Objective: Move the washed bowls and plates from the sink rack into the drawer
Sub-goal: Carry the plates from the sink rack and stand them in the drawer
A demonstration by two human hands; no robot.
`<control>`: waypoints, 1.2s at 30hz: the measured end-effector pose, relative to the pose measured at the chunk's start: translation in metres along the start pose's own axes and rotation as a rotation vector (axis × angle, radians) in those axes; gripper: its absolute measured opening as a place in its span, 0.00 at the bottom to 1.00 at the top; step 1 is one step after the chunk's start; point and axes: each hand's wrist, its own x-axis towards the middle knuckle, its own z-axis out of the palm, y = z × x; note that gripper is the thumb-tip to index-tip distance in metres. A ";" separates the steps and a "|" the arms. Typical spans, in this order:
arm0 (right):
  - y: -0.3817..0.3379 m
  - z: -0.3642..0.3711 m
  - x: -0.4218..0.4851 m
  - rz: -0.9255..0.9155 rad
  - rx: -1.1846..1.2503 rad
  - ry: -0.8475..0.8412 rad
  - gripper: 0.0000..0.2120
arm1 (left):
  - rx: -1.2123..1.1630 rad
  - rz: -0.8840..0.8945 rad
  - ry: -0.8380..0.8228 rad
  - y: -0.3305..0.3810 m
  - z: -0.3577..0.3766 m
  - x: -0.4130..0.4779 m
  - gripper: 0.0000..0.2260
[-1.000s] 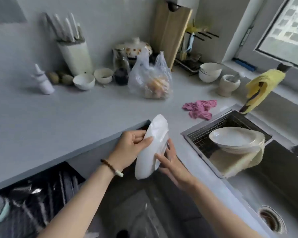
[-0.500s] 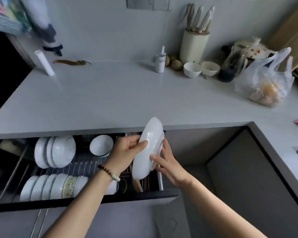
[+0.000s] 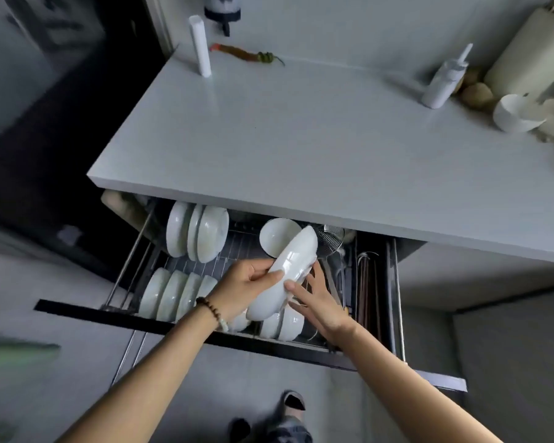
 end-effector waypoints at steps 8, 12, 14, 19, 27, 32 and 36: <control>0.025 0.027 0.074 0.013 -0.081 -0.038 0.39 | -0.077 -0.081 0.074 -0.047 -0.053 0.029 0.09; 0.038 0.039 0.103 0.023 -0.075 -0.023 0.39 | -0.104 -0.097 0.032 -0.074 -0.080 0.045 0.09; 0.045 0.043 0.116 0.031 -0.049 0.017 0.36 | -0.125 -0.091 0.005 -0.084 -0.090 0.056 0.08; 0.057 0.054 0.149 0.012 -0.037 0.065 0.32 | -0.205 -0.089 -0.005 -0.110 -0.110 0.082 0.06; 0.078 0.062 0.212 -0.007 -0.064 0.071 0.34 | -0.246 -0.104 0.099 -0.139 -0.134 0.121 0.07; 0.082 0.062 0.244 -0.037 -0.070 0.042 0.31 | -0.271 -0.028 0.151 -0.144 -0.143 0.140 0.06; 0.082 0.064 0.261 -0.033 -0.080 -0.006 0.27 | -0.287 0.011 0.181 -0.141 -0.150 0.148 0.06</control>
